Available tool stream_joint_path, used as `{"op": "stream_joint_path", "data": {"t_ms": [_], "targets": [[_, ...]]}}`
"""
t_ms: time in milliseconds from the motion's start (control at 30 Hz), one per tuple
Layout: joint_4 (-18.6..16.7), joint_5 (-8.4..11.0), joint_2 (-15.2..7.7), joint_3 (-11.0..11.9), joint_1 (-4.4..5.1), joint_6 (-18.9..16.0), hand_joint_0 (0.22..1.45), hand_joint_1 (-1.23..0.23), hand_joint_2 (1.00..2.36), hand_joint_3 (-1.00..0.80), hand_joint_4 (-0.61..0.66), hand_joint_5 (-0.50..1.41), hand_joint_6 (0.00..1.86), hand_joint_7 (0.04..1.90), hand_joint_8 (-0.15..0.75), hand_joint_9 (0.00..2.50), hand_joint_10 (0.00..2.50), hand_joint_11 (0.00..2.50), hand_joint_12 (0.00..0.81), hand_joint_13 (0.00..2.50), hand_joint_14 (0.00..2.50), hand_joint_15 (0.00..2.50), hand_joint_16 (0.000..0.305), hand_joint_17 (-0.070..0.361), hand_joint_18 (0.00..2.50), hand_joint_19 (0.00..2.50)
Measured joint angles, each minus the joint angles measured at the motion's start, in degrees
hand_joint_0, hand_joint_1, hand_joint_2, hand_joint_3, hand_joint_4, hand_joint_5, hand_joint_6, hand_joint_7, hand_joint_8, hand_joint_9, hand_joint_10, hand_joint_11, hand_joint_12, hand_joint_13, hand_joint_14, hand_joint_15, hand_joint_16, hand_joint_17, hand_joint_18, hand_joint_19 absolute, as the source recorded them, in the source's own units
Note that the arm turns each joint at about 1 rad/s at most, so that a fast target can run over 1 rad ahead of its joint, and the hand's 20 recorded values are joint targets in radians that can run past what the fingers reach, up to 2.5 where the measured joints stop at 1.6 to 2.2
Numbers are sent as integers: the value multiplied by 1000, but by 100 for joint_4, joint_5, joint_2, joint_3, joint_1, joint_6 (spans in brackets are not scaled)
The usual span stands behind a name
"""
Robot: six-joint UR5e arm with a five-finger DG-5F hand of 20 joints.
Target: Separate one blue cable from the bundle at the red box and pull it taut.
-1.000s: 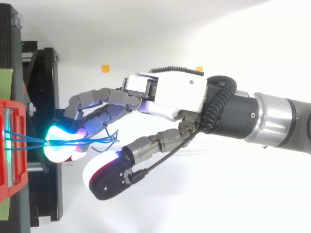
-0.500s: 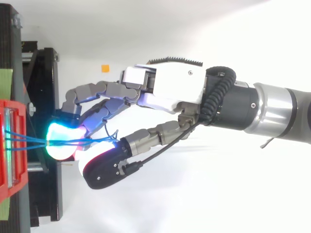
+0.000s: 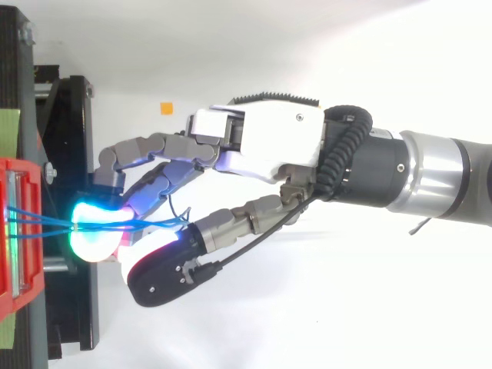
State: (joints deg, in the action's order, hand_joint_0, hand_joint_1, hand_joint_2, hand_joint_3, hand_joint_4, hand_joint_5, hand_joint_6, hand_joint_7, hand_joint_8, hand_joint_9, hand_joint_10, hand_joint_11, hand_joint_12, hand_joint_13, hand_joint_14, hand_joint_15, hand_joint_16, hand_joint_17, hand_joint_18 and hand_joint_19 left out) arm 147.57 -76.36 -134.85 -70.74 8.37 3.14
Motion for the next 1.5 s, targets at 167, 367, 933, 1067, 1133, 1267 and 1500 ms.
{"op": "stream_joint_path", "data": {"t_ms": [167, 367, 933, 1067, 1133, 1267, 1500], "targets": [[-23, -50, 0, 51, 8, 2, 565, -579, 1003, -464, 258, -164, 501, 1236, 317, 818, 18, 754, 371, 711, 15, 396, 41, 93, 491, 467], [19, -156, 0, 146, -2, 3, 580, -469, 1007, -415, 234, -149, 500, 1259, 319, 841, 21, 753, 372, 720, 16, 407, 42, 94, 492, 485], [53, -178, -5, 182, -20, 3, 611, -538, 1013, -316, 214, -135, 500, 1313, 328, 870, 22, 770, 380, 736, 17, 420, 43, 98, 521, 508], [59, -178, -5, 200, -37, 2, 588, -542, 1011, -370, 218, -135, 502, 1312, 327, 873, 21, 774, 381, 743, 18, 422, 44, 99, 539, 506], [60, -181, -5, 203, -47, 3, 588, -542, 1010, -376, 222, -135, 504, 1312, 328, 877, 21, 773, 382, 746, 18, 430, 44, 99, 545, 509], [64, -228, -6, 204, -72, 2, 587, -546, 1010, -375, 224, -138, 522, 1295, 328, 889, 19, 795, 382, 763, 17, 436, 44, 99, 555, 505], [67, -363, -14, 230, -140, 2, 596, -561, 1010, -365, 222, -143, 551, 1267, 329, 881, 21, 794, 382, 774, 17, 444, 44, 98, 567, 511]]}}
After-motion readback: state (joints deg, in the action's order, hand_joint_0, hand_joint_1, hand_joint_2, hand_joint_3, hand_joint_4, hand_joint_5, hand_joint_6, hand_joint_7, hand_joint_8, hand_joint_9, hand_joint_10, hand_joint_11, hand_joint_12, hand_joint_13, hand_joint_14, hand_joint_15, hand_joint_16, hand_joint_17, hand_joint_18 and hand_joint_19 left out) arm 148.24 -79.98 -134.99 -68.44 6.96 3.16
